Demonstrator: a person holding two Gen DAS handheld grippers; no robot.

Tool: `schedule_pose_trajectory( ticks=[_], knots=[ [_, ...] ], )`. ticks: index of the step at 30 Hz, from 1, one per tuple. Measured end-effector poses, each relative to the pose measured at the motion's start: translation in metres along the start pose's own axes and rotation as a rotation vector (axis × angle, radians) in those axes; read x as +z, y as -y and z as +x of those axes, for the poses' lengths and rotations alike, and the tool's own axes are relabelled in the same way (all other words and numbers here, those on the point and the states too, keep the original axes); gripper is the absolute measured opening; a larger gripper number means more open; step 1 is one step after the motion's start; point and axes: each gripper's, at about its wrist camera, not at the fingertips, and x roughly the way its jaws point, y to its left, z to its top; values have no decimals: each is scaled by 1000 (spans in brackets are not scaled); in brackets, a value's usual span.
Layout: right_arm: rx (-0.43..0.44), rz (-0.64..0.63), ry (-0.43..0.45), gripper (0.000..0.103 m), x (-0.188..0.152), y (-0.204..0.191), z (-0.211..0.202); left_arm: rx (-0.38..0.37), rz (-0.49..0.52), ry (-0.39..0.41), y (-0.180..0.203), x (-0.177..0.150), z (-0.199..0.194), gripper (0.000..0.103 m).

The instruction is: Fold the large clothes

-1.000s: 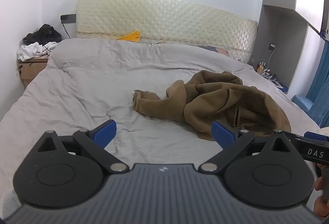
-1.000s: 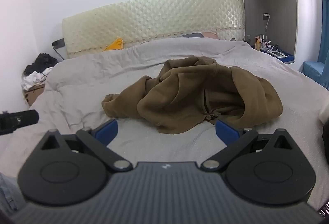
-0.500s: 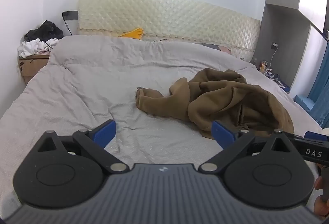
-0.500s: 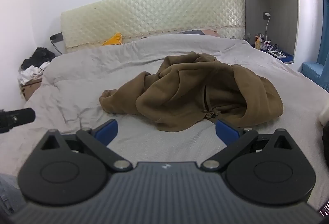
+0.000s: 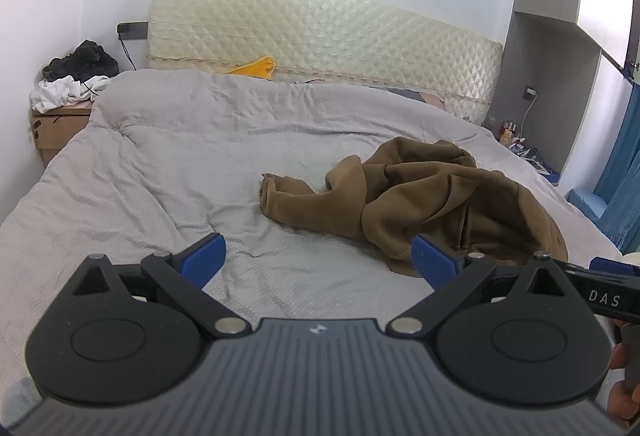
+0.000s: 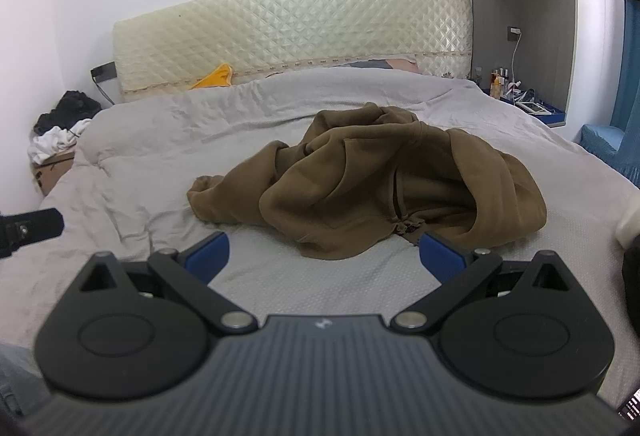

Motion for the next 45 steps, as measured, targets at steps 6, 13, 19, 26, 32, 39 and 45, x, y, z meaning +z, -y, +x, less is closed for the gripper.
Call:
schedule_pose_trajectory(
  ticks=[6,13,19,26,32,39,45],
  knots=[
    [-1,1,-2,103,0,0,0,0,1,-1,0,1,0,101],
    [-2,2,-1,103,0,0,0,-1,-1,1,0,0,0,101],
    [-8,7,-1,103,0,0,4,-1,-6,13,1,1,1,101],
    [-7,8,-2,103,0,0,3,-9,-6,10,2,-1,2,101],
    [-8,12,-6,103,-1,1,3,-10,-5,8,1,-1,3,101],
    [-4,20,-10,103,-2,1,3,-16,-8,4,1,-1,5,101],
    [-4,24,-11,103,-2,2,3,-21,-18,9,-2,-3,4,101]
  ],
)
